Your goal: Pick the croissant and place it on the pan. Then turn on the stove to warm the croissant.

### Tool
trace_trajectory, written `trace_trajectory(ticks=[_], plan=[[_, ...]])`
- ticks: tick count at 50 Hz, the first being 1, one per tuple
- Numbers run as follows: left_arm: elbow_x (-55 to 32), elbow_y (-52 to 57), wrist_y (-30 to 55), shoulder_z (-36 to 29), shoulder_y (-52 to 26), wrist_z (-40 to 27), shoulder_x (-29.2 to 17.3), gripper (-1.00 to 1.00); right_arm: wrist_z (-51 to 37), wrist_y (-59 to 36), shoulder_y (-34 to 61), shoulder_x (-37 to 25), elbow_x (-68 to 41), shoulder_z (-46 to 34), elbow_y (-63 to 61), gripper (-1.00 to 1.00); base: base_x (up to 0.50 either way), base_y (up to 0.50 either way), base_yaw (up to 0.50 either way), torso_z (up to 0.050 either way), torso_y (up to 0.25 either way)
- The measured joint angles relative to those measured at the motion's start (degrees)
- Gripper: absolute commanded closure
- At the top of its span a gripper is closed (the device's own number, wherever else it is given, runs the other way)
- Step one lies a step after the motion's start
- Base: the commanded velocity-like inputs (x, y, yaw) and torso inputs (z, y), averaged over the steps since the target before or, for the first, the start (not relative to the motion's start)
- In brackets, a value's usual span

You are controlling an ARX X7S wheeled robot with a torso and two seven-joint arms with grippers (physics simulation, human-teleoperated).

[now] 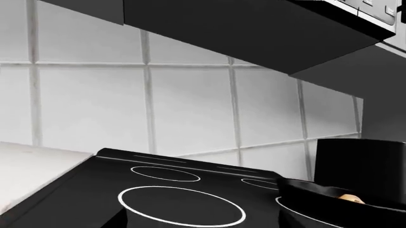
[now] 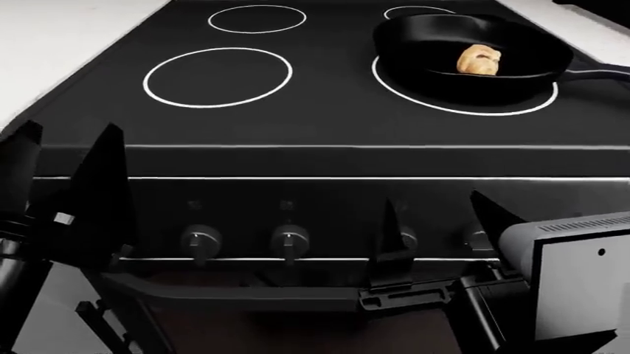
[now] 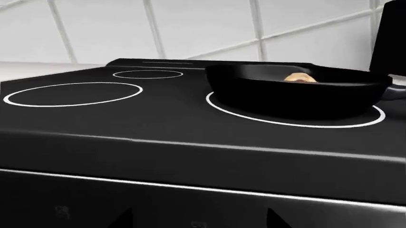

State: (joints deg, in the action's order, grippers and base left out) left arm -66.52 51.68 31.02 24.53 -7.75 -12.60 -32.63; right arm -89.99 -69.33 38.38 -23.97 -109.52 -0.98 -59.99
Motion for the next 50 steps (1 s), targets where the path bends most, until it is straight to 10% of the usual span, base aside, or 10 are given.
trace_trajectory(ticks=[34,50], plan=[[-0.53,-0.7,-1.08,-0.14,0.82,0.86,-0.09,-1.0,-0.01,22.09,7.53,-12.04,9.14,-21.86,0.0,-1.0,0.0,0.0,0.0,-0.05,-0.001],[-0.96,-0.64,-1.41,-0.3,1.09,0.86,-0.2,-1.0,-0.01,30.8,11.96,-16.67,12.93,-32.49,0.0,-1.0,0.0,0.0,0.0,-0.002,-0.003]])
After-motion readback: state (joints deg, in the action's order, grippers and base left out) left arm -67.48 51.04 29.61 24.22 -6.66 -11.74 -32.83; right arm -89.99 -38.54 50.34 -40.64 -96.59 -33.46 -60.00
